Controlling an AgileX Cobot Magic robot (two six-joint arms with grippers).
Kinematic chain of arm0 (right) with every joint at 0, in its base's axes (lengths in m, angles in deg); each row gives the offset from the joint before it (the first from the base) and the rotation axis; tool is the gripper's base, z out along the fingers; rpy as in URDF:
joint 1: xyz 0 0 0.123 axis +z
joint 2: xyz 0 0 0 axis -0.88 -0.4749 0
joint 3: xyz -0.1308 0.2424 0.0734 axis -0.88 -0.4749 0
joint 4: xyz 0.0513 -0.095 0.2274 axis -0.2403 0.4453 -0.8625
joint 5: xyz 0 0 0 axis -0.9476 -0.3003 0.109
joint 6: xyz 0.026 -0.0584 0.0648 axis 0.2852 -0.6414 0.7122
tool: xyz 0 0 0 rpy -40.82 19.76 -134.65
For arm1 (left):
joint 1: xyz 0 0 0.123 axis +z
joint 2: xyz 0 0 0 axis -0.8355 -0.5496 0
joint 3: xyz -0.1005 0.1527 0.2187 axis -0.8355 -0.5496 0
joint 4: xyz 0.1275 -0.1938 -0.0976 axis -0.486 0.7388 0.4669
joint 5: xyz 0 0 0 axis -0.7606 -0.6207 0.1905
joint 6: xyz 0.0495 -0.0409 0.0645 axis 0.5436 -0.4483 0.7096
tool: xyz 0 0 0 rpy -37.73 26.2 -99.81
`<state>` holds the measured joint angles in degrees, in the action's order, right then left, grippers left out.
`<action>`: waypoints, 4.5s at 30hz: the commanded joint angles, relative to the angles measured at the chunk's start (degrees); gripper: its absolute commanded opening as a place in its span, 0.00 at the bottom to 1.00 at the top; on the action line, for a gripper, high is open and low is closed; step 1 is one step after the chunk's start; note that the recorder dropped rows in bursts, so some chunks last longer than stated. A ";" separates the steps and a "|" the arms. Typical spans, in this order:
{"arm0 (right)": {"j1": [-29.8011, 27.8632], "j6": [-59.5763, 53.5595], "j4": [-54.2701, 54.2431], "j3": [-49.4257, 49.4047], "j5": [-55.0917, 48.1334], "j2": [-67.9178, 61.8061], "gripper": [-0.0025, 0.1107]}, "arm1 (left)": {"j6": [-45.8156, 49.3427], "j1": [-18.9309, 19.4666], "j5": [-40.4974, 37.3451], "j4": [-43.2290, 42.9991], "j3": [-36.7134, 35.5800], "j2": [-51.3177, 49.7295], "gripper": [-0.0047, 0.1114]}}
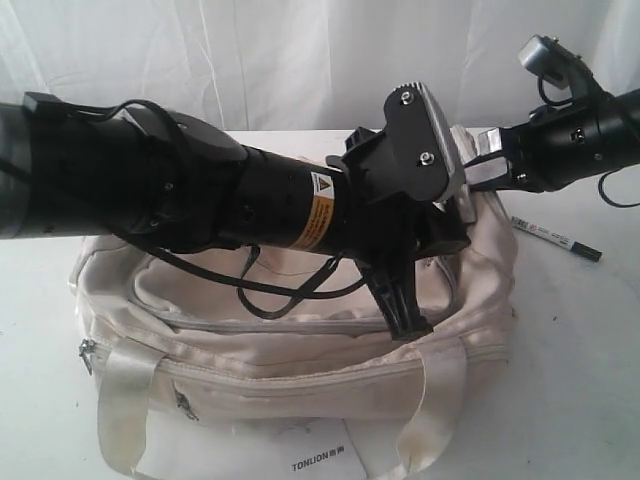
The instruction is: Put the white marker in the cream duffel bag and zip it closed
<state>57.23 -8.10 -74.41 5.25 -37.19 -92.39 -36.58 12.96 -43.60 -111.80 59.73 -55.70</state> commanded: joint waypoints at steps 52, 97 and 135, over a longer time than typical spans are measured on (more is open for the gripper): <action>-3.57 9.87 10.45 7.82 9.72 -0.05 0.02 | -8.91 -5.57 -11.23 -0.58 -32.43 34.01 0.04; 4.18 -0.04 21.45 7.62 -18.35 20.08 0.50 | -5.48 -5.57 -16.37 -0.58 -26.44 25.66 0.04; 35.34 -9.88 47.38 -8.39 0.56 19.92 0.49 | -5.48 -5.57 -18.99 -0.58 -26.44 25.66 0.04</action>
<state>92.54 -17.02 -27.21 -2.43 -37.74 -71.70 -42.03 7.80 -61.79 -111.66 33.04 -30.32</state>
